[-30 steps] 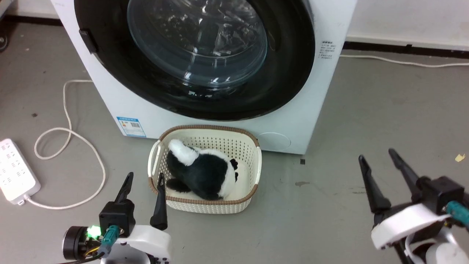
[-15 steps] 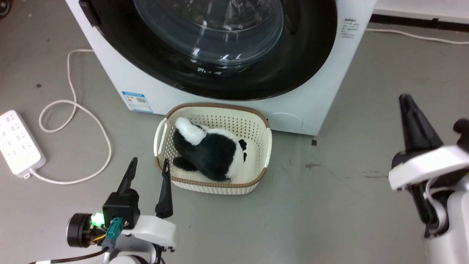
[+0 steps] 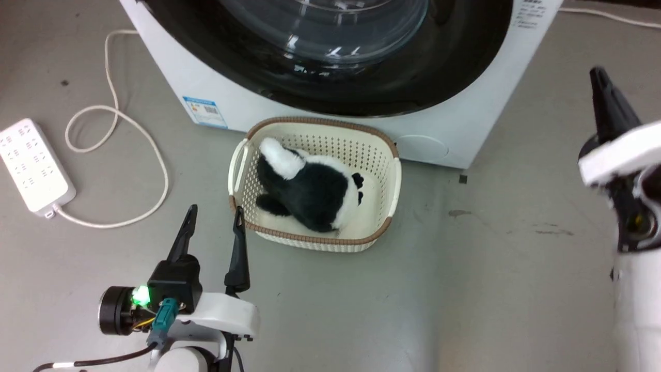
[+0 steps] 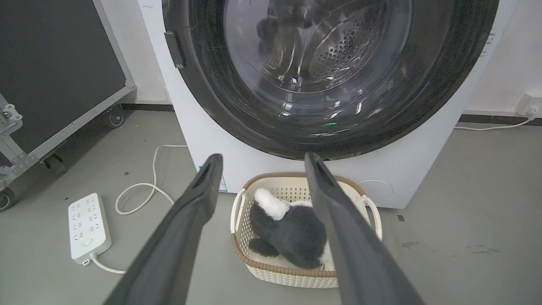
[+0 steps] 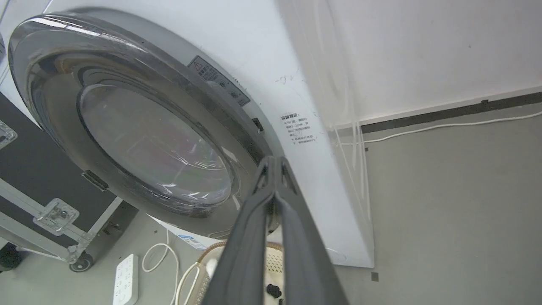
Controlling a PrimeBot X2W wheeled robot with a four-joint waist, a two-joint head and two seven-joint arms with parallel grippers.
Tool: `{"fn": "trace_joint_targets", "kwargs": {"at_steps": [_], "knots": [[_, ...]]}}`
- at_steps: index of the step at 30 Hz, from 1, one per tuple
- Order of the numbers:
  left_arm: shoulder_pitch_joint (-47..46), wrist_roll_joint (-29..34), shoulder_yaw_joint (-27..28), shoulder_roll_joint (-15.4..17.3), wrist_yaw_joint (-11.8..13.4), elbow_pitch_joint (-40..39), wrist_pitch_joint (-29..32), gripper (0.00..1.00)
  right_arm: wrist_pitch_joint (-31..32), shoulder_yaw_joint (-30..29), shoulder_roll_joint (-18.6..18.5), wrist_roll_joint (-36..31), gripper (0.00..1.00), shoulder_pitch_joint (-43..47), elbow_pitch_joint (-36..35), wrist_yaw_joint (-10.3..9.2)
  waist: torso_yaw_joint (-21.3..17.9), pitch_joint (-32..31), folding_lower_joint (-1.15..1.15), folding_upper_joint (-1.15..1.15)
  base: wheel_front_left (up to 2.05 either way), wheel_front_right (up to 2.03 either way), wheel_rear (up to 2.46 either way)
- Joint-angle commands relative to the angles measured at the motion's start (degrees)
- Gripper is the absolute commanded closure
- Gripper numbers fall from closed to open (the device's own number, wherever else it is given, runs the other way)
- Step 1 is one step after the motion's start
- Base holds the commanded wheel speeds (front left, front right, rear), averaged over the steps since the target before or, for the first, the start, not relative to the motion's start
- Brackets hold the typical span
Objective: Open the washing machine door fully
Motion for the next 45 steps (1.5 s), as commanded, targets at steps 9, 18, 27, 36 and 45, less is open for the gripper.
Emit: {"fn": "trace_joint_targets", "kwargs": {"at_steps": [9, 18, 27, 36, 45], "knots": [[-2.3, -0.6, -1.4, 0.0, 1.2, -0.4, -1.6, 0.0, 7.6, -4.9, 0.5, 4.5, 1.0, -12.2, 8.5, -0.02, 2.0, 3.2, -0.01, 0.0, 0.0, 0.0, 0.0], [-3.9, -1.2, -3.1, 0.0, 2.5, -0.7, -2.9, 0.0, 15.1, -11.4, -0.9, 6.6, 1.0, -25.9, 21.4, -0.03, 4.4, 6.6, -0.01, 0.0, 0.0, 0.0, 0.0], [-5.0, -1.6, -4.6, 0.0, 3.7, -0.7, -4.0, 0.0, 20.8, -17.0, -2.4, 9.1, 1.0, -36.6, 31.8, -0.03, 6.4, 9.3, -0.01, 0.0, 0.0, 0.0, 0.0], [-6.4, -1.9, -5.9, 0.0, 4.8, -0.9, -5.0, 0.0, 25.7, -22.0, -4.7, 11.7, 1.0, -46.8, 42.3, -0.03, 8.0, 11.8, -0.01, 0.0, 0.0, 0.0, 0.0], [-7.1, -2.0, -6.7, 0.0, 5.7, -0.2, -6.1, 0.0, 31.5, -24.5, -6.2, 13.5, 1.0, -48.8, 49.2, -0.04, 8.7, 10.7, -0.01, 0.0, 0.0, 0.0, 0.0]]}}
